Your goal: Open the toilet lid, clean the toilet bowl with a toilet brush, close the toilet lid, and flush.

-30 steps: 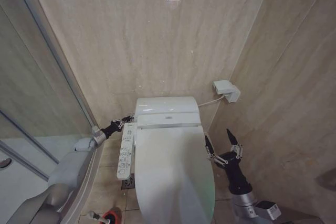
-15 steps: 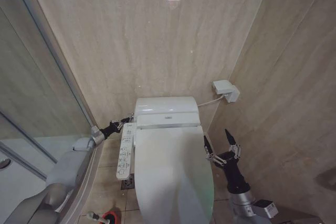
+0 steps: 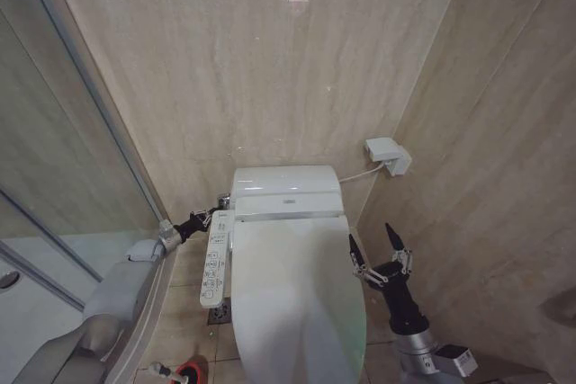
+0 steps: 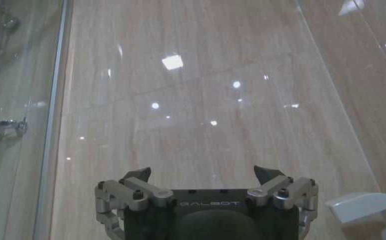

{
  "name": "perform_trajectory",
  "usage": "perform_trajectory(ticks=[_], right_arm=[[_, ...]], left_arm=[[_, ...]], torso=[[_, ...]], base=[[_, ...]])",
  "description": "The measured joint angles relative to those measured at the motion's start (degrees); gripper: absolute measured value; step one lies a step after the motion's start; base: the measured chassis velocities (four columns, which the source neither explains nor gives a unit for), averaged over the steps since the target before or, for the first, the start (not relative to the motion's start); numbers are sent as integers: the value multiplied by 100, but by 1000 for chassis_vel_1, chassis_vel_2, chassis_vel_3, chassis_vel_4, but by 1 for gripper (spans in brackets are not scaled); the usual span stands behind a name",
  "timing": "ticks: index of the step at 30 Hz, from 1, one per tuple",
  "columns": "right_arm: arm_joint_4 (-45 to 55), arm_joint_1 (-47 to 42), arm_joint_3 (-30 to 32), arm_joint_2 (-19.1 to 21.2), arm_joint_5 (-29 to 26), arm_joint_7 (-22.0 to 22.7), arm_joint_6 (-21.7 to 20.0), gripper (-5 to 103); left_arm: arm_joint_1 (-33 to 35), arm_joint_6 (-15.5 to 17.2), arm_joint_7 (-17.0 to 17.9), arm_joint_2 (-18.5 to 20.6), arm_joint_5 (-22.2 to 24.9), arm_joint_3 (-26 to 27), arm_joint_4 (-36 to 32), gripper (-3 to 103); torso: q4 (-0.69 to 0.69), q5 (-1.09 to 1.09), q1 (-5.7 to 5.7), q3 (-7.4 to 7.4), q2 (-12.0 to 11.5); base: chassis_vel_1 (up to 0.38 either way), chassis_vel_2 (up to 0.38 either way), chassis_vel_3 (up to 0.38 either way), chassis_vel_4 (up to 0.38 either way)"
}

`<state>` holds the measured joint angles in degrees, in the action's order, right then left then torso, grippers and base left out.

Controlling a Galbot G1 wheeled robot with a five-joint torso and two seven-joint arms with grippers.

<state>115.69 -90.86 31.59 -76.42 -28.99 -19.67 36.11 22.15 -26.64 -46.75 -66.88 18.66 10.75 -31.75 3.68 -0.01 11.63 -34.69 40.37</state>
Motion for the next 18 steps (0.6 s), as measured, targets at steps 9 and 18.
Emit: perform_trajectory(ticks=[9, 18], right_arm=[[-7, -1, -4, -14, 10, -13, 3, 100], [-20, -3, -1, -16, 17, -20, 9, 100]], left_arm=[[8, 6, 18, 2, 12, 5, -61, 0], [-51, 5, 26, -22, 12, 3, -4, 0]], torso=[[-2, 1, 0, 0, -1], [-1, 1, 0, 0, -1]], base=[[0, 0, 0, 0], [0, 0, 0, 0]])
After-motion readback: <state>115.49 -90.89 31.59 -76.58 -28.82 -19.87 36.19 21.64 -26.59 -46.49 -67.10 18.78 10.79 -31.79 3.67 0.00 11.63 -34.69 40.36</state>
